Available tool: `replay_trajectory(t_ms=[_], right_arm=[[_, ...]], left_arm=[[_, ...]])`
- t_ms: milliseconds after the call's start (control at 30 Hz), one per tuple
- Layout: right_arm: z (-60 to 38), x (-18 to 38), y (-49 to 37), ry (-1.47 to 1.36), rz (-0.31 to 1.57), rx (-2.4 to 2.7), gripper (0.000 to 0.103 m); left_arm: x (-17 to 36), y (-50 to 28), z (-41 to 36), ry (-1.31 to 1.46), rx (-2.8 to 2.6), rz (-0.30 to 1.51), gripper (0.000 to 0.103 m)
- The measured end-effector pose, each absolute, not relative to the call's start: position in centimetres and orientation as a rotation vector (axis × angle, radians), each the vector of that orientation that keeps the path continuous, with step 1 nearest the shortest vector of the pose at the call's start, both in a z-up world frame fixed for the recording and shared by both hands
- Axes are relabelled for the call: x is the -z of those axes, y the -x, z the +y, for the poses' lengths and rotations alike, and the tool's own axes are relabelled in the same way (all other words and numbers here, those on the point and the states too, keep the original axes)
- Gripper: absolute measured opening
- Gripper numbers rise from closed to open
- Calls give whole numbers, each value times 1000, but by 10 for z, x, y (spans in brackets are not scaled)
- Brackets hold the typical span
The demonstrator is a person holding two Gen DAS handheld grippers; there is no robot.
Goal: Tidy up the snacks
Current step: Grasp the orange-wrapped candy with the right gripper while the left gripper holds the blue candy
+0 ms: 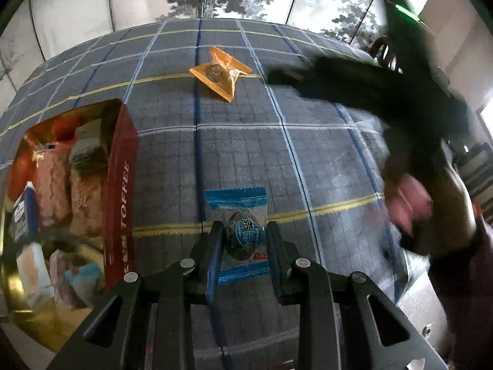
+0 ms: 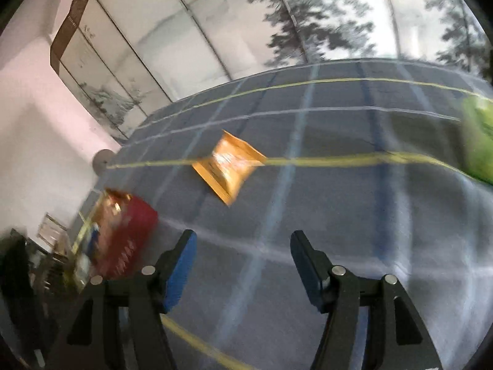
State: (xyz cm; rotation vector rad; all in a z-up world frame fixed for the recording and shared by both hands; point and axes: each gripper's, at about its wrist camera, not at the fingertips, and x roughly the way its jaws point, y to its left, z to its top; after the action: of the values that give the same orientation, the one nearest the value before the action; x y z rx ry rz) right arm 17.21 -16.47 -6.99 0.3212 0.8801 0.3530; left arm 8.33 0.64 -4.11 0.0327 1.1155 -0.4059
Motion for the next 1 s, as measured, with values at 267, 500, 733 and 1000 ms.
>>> replay_trajectory(t_ms=[267,500,733,1000], right_arm=[[-91,71,-247,-43,862,-313,72],[-76,87,-273,158,889,-399,73],[-84,98,-287,141,911,-423,35],[-116,83,-218,57,871,-355,21]], left_arm=[[37,-60,17,-42,463,1097,25],[33,-61,23,-14,486,1087,25],[37,-62,18,-25,482,1100,25],[24,-43,13,-36,478,1078,25]])
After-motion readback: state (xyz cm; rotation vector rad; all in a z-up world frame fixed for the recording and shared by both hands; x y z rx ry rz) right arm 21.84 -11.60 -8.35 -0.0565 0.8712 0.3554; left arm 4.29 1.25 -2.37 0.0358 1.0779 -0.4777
